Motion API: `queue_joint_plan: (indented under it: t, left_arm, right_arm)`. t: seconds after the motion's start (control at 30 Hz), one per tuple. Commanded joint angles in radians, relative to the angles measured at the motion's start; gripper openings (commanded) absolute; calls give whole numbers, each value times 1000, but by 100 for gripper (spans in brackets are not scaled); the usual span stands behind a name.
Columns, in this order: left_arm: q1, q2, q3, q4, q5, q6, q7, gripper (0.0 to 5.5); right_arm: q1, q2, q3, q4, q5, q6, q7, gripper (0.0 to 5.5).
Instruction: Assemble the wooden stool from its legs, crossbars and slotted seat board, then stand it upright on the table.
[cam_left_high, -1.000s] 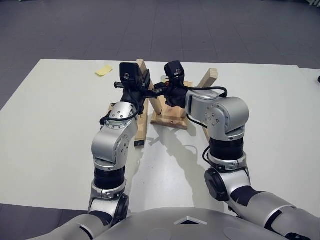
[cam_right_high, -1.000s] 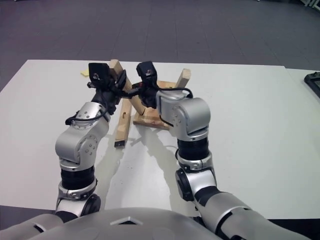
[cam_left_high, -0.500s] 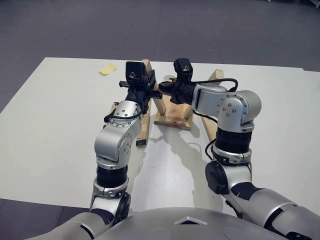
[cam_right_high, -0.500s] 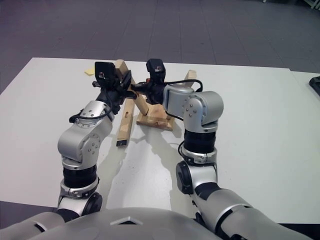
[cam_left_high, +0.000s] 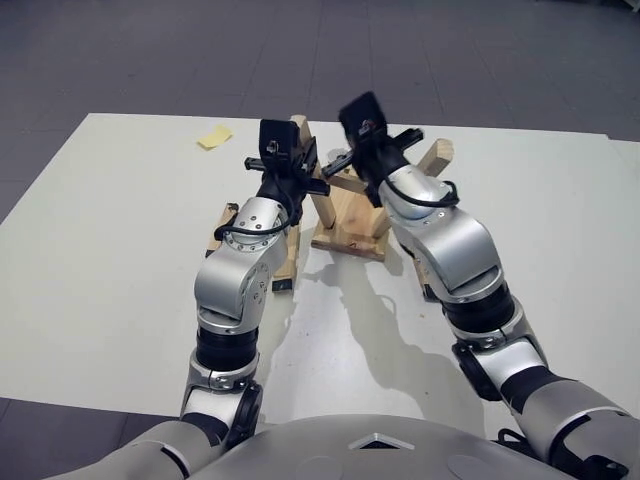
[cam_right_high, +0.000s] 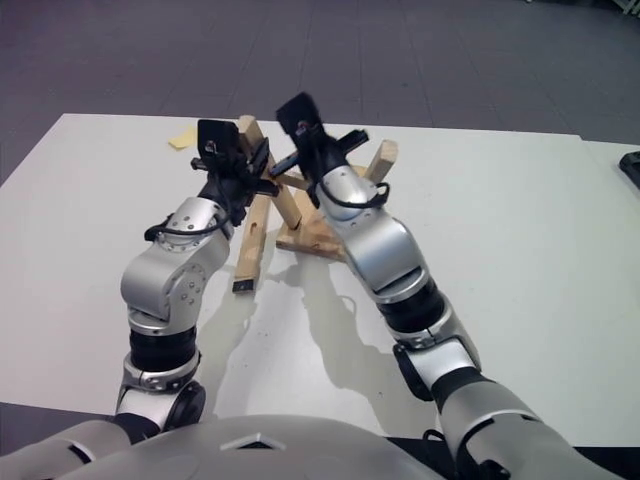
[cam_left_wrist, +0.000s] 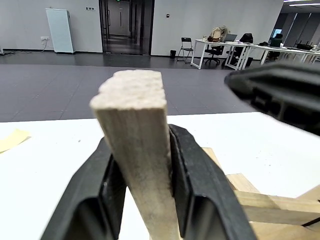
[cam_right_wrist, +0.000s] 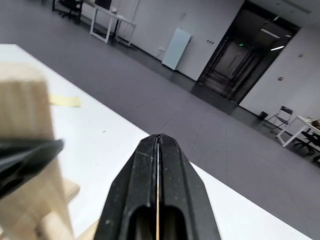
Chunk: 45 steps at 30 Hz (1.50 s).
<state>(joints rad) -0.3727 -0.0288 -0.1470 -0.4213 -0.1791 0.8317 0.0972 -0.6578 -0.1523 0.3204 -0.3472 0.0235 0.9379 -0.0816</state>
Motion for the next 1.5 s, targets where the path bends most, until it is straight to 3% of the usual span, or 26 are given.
queue_joint_plan:
  t: [0.03,0.17,0.27,0.33,0.4,0.63,0.77,0.8,0.83,0.93,1.03,1.2,1.37,1.5]
  left_arm:
    - [100,6,-29,101,-3,91,-31,108]
    - [122,-6,18,113,-46,87,-59,107]
    - [119,1,32,122,-49,78,-75,105]
    - [108,-5,44,117,-66,69,-89,104]
    - [102,-13,49,105,-83,52,-107,103]
    - [105,-2,20,95,-62,31,-120,102]
    - [106,56,-56,104,4,26,-125,102]
    - [109,67,-68,104,14,26,-127,103]
    - [111,76,-81,100,22,28,-130,143]
    - [122,104,-113,79,32,45,-148,192]
    - [136,117,-119,67,29,55,-163,240]
    - [133,102,-94,51,-8,11,-210,330]
    - [130,100,-105,32,-52,-142,-313,391]
    - [112,101,-114,56,-50,-248,-370,456]
  right_arm:
    - [-9,39,-41,3,-3,-19,17,0]
    - [42,68,-60,27,26,70,57,0]
    - [102,121,-116,47,112,330,119,0]
    - [136,218,-218,56,169,521,150,0]
    - [139,245,-248,60,188,569,166,0]
    - [53,189,-196,50,137,412,153,0]
    - [-25,103,-166,-35,53,139,138,0]
    - [-63,98,-198,-58,40,47,126,0]
    - [-107,99,-246,-80,35,-53,107,0]
    - [-235,77,-414,-121,57,-257,60,0]
    - [-302,-23,-543,-61,25,-354,13,44]
    - [-122,-238,-625,136,-156,-380,-45,135]
    - [135,-257,-603,213,-246,-449,-71,195]
    - [224,-256,-591,251,-262,-488,-74,257]
